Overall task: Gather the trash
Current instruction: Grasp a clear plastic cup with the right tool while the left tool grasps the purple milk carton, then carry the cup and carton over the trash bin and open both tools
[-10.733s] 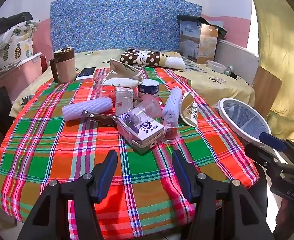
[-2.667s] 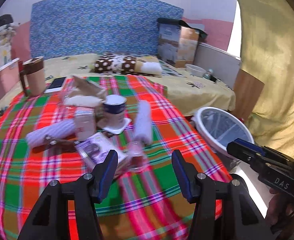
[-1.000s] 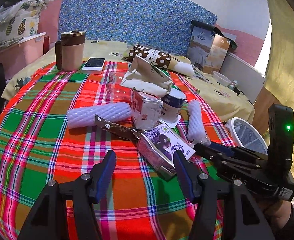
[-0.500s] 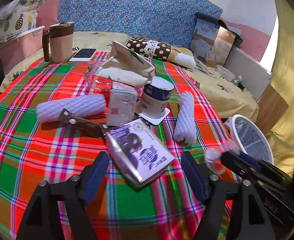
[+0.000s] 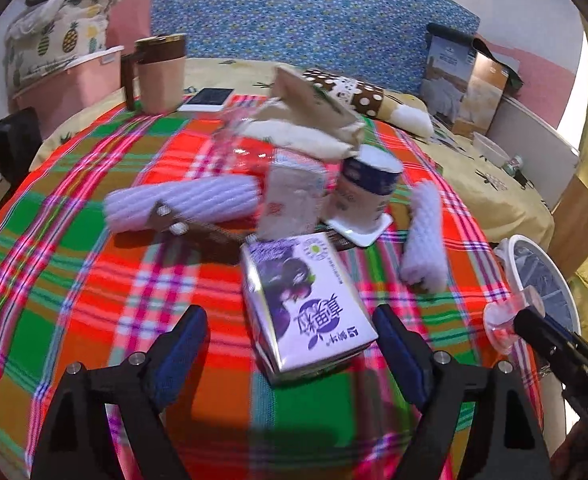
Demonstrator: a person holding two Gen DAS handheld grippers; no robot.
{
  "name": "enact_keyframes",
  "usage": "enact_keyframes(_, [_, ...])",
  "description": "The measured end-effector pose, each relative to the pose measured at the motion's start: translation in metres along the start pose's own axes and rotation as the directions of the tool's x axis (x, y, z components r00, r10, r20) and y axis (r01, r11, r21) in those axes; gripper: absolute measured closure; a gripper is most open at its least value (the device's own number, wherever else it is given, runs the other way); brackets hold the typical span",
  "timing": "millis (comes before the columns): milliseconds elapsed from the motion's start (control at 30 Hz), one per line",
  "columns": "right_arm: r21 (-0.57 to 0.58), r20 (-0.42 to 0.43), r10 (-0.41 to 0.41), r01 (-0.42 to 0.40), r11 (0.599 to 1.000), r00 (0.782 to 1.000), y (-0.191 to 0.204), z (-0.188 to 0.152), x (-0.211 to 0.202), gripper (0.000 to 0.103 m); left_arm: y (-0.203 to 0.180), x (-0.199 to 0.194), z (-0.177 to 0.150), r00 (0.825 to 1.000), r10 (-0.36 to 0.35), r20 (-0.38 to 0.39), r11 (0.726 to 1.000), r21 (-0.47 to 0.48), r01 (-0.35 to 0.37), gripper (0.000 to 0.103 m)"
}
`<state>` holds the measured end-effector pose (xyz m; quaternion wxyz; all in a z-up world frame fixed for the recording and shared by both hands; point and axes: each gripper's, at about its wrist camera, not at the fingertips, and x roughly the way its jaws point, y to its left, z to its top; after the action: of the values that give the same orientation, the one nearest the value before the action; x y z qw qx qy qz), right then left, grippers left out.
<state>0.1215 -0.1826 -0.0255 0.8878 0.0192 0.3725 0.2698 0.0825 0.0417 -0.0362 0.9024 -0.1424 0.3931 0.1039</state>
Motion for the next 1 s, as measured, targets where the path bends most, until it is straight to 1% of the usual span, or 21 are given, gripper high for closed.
enact_keyframes(200, [-0.012, 0.002, -0.008, 0.008, 1.000, 1.000, 0.003, 0.000, -0.004, 0.070, 0.014, 0.000, -0.002, 1.000, -0.027, -0.013, 1.000, -0.014, 0.027, 0.020])
enact_keyframes(267, [-0.011, 0.005, -0.015, 0.015, 1.000, 1.000, 0.002, -0.001, -0.006, 0.070, 0.014, 0.005, 0.000, 0.999, -0.031, -0.033, 0.999, -0.008, 0.031, 0.029])
enact_keyframes(300, [-0.010, 0.007, -0.017, 0.017, 1.000, 1.000, 0.001, -0.001, -0.006, 0.070, 0.013, 0.008, 0.000, 0.998, -0.035, -0.046, 0.999, -0.005, 0.035, 0.031])
enact_keyframes(367, [-0.006, 0.010, -0.025, 0.025, 1.000, 1.000, 0.000, -0.001, -0.009, 0.070, 0.010, 0.010, 0.000, 0.998, -0.030, -0.054, 0.999, 0.011, 0.031, 0.044])
enact_keyframes(533, [-0.009, 0.017, -0.032, 0.032, 0.999, 0.999, 0.000, -0.001, -0.013, 0.070, 0.002, 0.003, -0.005, 0.999, -0.013, -0.034, 0.998, 0.060, 0.015, 0.044])
enact_keyframes(733, [-0.014, 0.034, -0.036, 0.036, 0.999, 0.999, 0.002, 0.000, -0.020, 0.070, -0.003, -0.015, -0.008, 1.000, -0.015, 0.008, 0.995, 0.094, 0.014, 0.045])
enact_keyframes(1000, [-0.006, 0.059, -0.054, 0.054, 0.999, 0.997, -0.001, -0.002, -0.032, 0.070, -0.018, -0.038, -0.008, 0.997, -0.060, 0.049, 0.991, 0.125, 0.053, 0.045])
